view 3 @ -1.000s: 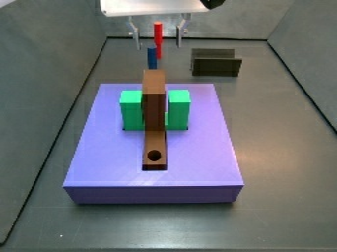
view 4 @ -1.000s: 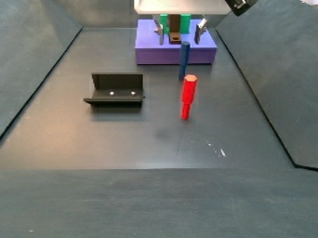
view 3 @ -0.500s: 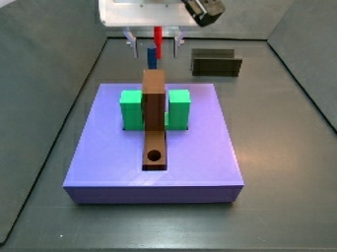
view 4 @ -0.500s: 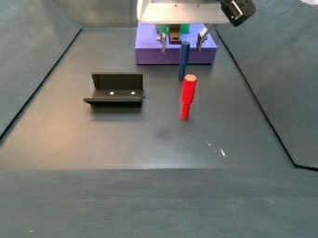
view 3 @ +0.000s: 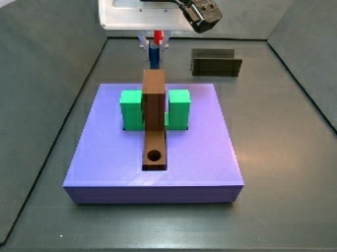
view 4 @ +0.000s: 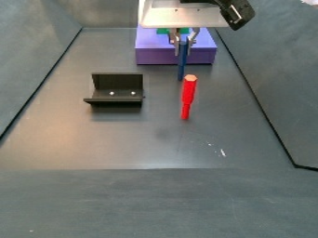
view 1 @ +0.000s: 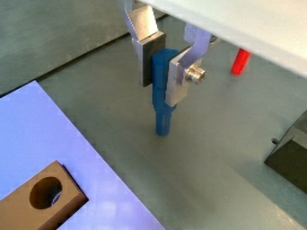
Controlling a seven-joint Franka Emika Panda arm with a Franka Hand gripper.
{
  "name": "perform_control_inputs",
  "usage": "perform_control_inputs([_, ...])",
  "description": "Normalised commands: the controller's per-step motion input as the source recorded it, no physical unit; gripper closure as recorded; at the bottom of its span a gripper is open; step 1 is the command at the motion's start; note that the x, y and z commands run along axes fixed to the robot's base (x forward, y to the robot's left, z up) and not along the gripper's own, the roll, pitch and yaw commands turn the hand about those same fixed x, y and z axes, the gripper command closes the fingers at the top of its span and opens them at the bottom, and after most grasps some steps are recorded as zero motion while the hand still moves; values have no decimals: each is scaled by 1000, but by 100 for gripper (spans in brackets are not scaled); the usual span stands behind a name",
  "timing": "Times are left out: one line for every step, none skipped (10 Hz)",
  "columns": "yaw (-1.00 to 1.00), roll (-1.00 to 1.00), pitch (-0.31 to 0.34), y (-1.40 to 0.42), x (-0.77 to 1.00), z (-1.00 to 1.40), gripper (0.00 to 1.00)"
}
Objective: Pick up the blue object. Move up. Move to above the board. Insert the blue object.
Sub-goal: Pick up the blue object.
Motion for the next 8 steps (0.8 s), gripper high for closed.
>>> perform_control_inputs([0,0,0,0,0,0,100])
perform_control_inputs([0,0,0,0,0,0,100])
perform_control_inputs([0,0,0,0,0,0,100])
perform_control_inputs([0,0,0,0,0,0,100])
perform_control_inputs([0,0,0,0,0,0,100])
perform_control_inputs([0,0,0,0,0,0,100])
perform_control_inputs([0,0,0,0,0,0,100])
perform_control_inputs([0,0,0,0,0,0,100])
